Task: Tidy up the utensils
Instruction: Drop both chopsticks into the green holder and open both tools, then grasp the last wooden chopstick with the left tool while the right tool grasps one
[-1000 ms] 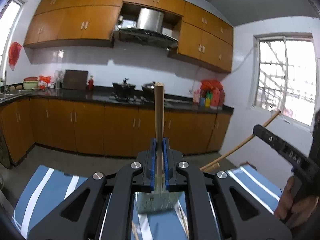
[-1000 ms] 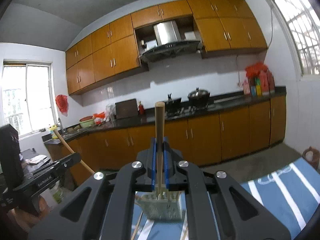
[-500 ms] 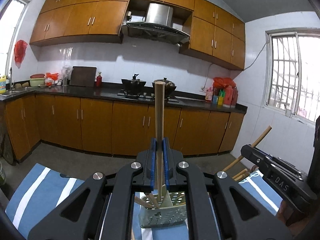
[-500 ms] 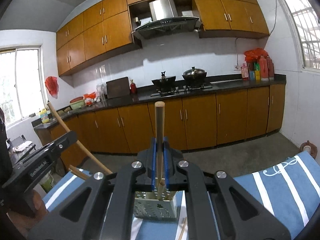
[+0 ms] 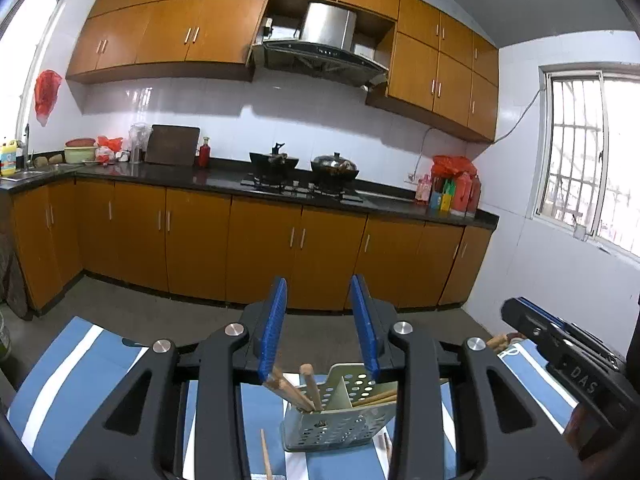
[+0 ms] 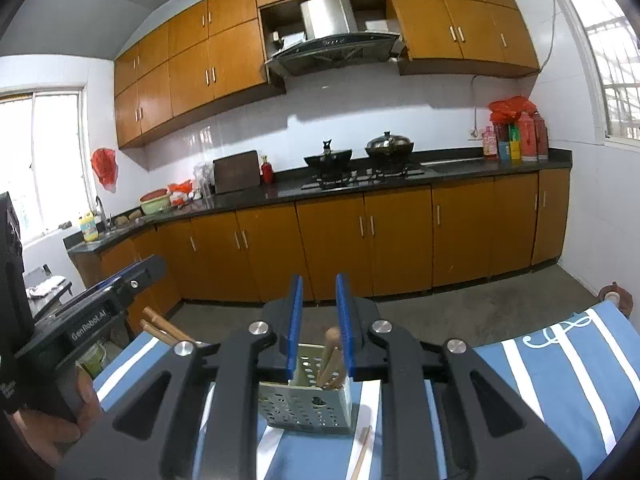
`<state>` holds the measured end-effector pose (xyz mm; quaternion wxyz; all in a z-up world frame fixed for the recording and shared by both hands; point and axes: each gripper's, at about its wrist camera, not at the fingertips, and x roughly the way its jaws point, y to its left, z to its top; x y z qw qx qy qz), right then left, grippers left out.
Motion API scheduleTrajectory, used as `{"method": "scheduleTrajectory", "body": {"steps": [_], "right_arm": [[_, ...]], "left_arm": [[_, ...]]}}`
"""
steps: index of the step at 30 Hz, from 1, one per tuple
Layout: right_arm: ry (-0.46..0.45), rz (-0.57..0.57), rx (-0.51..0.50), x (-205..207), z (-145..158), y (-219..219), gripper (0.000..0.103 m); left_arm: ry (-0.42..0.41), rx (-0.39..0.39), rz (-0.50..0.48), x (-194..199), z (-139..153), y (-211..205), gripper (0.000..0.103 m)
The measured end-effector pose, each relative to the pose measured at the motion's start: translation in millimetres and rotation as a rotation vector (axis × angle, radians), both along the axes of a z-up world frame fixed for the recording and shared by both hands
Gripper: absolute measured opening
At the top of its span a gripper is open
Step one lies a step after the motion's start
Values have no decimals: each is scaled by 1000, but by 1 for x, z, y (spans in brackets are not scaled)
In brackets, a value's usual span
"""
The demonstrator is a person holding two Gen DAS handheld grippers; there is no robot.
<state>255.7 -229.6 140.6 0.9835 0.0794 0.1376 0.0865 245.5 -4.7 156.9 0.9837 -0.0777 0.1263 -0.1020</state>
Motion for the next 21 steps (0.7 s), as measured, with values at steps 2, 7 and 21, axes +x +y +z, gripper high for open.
{"method": "scheduleTrajectory", "body": {"steps": [2,7,21], "right_arm": [[-12,-11,8,-12,2,-7,19],[13,-64,5,-47,-17,-28,26],[523,-27,1,-63,-198,-2,25]], "left_arm": [[-10,-9,1,-6,3,6,34],[-8,-18,18,-35,-1,28,35],[416,80,107,-62,-151,61,35]]}}
